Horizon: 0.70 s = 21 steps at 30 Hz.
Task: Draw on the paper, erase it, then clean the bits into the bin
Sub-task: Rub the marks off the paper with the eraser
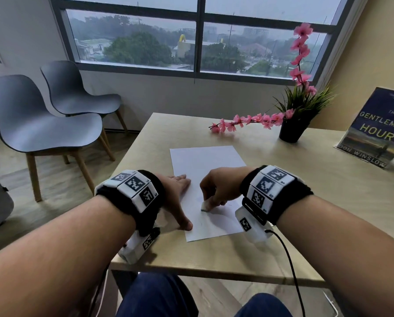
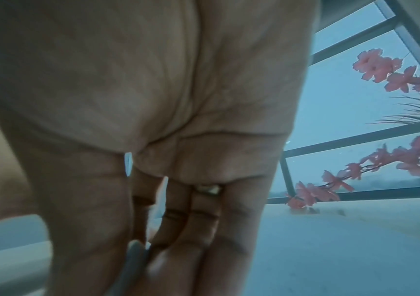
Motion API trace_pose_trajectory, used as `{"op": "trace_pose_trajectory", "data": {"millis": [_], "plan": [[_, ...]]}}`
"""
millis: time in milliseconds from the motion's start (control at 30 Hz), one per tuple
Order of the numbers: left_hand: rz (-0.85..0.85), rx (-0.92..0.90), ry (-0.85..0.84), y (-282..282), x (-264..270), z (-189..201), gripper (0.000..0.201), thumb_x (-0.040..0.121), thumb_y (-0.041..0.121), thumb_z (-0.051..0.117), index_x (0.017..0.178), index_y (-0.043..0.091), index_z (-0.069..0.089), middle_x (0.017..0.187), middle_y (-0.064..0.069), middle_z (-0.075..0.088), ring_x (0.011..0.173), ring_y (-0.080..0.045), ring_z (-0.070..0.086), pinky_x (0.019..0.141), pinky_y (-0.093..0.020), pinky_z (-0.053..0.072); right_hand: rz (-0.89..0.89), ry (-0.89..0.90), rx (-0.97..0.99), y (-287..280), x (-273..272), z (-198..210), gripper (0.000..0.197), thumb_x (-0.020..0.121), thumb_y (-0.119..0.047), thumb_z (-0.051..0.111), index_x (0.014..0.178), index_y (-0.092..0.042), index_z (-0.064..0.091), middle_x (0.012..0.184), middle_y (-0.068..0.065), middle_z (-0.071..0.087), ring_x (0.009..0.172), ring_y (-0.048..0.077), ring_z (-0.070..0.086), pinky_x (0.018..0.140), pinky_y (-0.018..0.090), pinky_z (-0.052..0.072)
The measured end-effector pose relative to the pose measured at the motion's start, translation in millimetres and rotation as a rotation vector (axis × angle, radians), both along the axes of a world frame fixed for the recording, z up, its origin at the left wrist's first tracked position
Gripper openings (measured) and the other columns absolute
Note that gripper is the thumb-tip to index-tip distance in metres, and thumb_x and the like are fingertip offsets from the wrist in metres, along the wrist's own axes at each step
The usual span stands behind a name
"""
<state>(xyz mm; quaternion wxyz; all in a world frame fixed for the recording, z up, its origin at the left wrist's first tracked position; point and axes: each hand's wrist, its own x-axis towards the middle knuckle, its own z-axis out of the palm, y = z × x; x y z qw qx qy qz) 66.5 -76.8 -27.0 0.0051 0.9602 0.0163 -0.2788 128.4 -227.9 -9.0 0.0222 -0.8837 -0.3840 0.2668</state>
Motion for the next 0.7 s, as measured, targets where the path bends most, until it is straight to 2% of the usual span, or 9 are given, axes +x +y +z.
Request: {"op": "trace_pose_trajectory", "data": {"millis": [67,200,333,400,500,600,700], "plan": [[0.002,0.009,0.014,1,1,-2,0.129,0.062,0.069,0.071,0.152,0.023,-0.009,0.159,0.008,-0.014,0.147,-0.012,-0.005,0.120,-0.035,0.003,0.024,0.030,-0.016,-2,-3,-1,0.024,0.083,-0.040,0.073,0.085,-0.018,0.065,0.079,-0.001,0.069,0.068,0.010,0.061,0.067,0.024,0.048],[-0.005,0.019,0.029,1,2,-3,0.130,0.062,0.071,0.070,0.151,0.023,-0.011,0.159,0.007,-0.016,0.147,-0.013,-0.008,0.121,-0.035,0.001,0.042,0.096,-0.047,-4,-6,0,0.029,0.080,-0.044,0.075,0.092,-0.018,0.069,0.090,0.001,0.074,0.073,0.009,0.063,0.076,0.026,0.050],[-0.005,0.018,0.040,1,2,-2,0.130,0.063,0.070,0.070,0.151,0.023,-0.013,0.159,0.007,-0.017,0.147,-0.014,-0.009,0.121,-0.037,0.002,-0.001,0.022,-0.005,5,2,0,0.027,0.082,-0.042,0.074,0.089,-0.017,0.066,0.081,-0.001,0.069,0.070,0.011,0.062,0.067,0.024,0.048],[-0.004,0.021,0.039,0,1,-2,0.130,0.063,0.070,0.069,0.151,0.023,-0.014,0.158,0.007,-0.018,0.147,-0.014,-0.009,0.121,-0.037,0.001,0.011,0.036,-0.009,5,-1,-2,0.024,0.083,-0.040,0.074,0.084,-0.019,0.063,0.082,0.001,0.070,0.070,0.011,0.062,0.065,0.023,0.047],[-0.004,0.021,0.036,0,2,-3,0.130,0.063,0.070,0.070,0.150,0.023,-0.014,0.158,0.007,-0.018,0.147,-0.013,-0.010,0.120,-0.037,0.001,0.061,0.096,-0.045,4,-7,-3,0.024,0.082,-0.042,0.074,0.085,-0.020,0.065,0.091,0.004,0.074,0.072,0.010,0.063,0.071,0.025,0.049],[-0.010,0.019,0.033,0,1,-2,0.130,0.064,0.070,0.070,0.151,0.022,-0.014,0.159,0.006,-0.018,0.147,-0.014,-0.010,0.121,-0.037,0.001,0.050,0.063,-0.048,9,-2,-1,0.027,0.080,-0.045,0.075,0.089,-0.020,0.067,0.095,0.003,0.075,0.076,0.011,0.064,0.078,0.029,0.052],[-0.006,0.015,0.031,0,1,-2,0.130,0.063,0.069,0.070,0.151,0.022,-0.014,0.159,0.006,-0.017,0.147,-0.014,-0.010,0.121,-0.037,0.001,0.031,-0.006,-0.020,12,1,-1,0.026,0.080,-0.044,0.075,0.086,-0.021,0.066,0.091,0.004,0.074,0.073,0.011,0.064,0.072,0.028,0.051]]}}
